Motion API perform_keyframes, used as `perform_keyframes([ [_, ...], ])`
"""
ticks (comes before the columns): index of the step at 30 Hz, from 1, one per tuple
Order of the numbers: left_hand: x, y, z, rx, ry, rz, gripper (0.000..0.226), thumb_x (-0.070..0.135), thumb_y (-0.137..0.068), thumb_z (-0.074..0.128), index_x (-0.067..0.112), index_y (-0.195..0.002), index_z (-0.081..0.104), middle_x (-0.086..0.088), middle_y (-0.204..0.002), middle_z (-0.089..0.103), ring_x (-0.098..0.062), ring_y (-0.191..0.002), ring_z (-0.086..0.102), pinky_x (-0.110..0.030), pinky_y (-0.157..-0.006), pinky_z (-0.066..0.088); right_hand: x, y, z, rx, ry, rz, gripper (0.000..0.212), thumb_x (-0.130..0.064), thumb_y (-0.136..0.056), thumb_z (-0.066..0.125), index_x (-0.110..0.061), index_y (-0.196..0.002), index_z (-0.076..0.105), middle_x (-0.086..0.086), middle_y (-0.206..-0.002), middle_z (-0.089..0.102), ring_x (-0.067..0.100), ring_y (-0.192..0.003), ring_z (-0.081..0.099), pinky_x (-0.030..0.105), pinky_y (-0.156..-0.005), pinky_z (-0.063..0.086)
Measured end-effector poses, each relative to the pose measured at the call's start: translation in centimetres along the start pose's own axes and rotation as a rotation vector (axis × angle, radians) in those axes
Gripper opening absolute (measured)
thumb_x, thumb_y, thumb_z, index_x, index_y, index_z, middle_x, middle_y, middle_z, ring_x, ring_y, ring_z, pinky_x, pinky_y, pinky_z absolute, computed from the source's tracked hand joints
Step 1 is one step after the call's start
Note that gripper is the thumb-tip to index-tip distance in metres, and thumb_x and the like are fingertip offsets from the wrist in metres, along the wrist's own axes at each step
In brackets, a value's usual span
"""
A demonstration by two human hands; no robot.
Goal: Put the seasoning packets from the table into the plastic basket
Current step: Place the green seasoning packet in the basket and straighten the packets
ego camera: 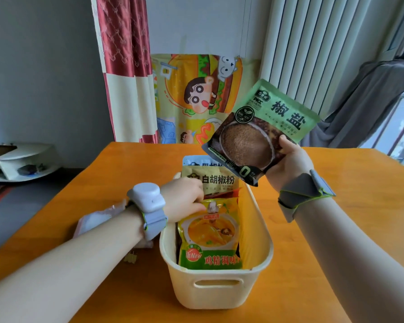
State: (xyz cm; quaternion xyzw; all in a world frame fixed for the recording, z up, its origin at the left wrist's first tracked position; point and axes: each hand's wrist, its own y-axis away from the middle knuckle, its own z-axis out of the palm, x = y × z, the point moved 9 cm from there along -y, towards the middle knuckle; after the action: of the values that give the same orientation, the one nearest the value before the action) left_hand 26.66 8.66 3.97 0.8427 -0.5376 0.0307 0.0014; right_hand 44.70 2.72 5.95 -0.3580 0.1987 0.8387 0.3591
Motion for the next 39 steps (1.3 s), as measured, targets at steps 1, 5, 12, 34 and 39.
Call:
perform_keyframes([
  [1,0.5,0.4,-0.1,0.006,-0.021,0.024,0.034,0.032,-0.092,0.048,0.003,-0.090,0.065,-0.003,-0.114,0.054,-0.022,-0.098,0.050,-0.031,-0.085,0.034,-0.3,0.0,-0.1,0.000,-0.027,-0.002,0.033,-0.017,-0.092,0.050,-0.011,-0.124,0.051,0.010,-0.121,0.064,0.027,-0.105,0.065,0.049,-0.097,0.049],
  [5,2.2,2.4,-0.9,0.068,-0.040,0.094,0.033,0.034,-0.092,0.047,0.006,-0.095,0.065,0.001,-0.115,0.054,-0.020,-0.095,0.054,-0.034,-0.079,0.044,-0.2,0.6,0.6,-0.037,-0.011,-0.014,0.018,-0.014,-0.093,0.048,-0.011,-0.109,0.054,0.013,-0.117,0.062,0.029,-0.100,0.063,0.051,-0.098,0.047],
  [12,2.7,6.4,-4.1,0.353,0.141,0.291,0.037,0.045,-0.077,0.048,0.012,-0.064,0.061,0.000,-0.082,0.060,-0.016,-0.061,0.055,-0.025,-0.055,0.041,3.0,2.5,3.8,-0.221,0.320,0.094,0.054,-0.002,-0.083,0.054,-0.006,-0.135,0.038,0.022,-0.135,0.049,0.029,-0.088,0.063,0.038,-0.073,0.056],
  [34,1.2,6.9,-4.3,0.454,0.225,0.264,0.031,0.037,-0.083,0.045,0.016,-0.084,0.067,0.002,-0.093,0.058,-0.011,-0.072,0.051,-0.028,-0.058,0.047,4.9,6.2,7.5,-0.838,1.893,-0.208,0.033,-0.019,-0.085,0.062,-0.011,-0.118,0.061,-0.005,-0.108,0.061,0.009,-0.087,0.058,0.012,-0.073,0.044],
  [39,-0.2,5.2,-3.6,0.364,0.340,0.194,0.039,0.036,-0.083,0.041,0.012,-0.096,0.069,-0.003,-0.097,0.062,-0.017,-0.086,0.059,-0.032,-0.075,0.049,7.1,3.4,7.4,-0.787,2.148,-0.290,0.037,-0.011,-0.091,0.050,-0.012,-0.128,0.050,0.009,-0.132,0.056,0.026,-0.117,0.054,0.033,-0.096,0.043],
])
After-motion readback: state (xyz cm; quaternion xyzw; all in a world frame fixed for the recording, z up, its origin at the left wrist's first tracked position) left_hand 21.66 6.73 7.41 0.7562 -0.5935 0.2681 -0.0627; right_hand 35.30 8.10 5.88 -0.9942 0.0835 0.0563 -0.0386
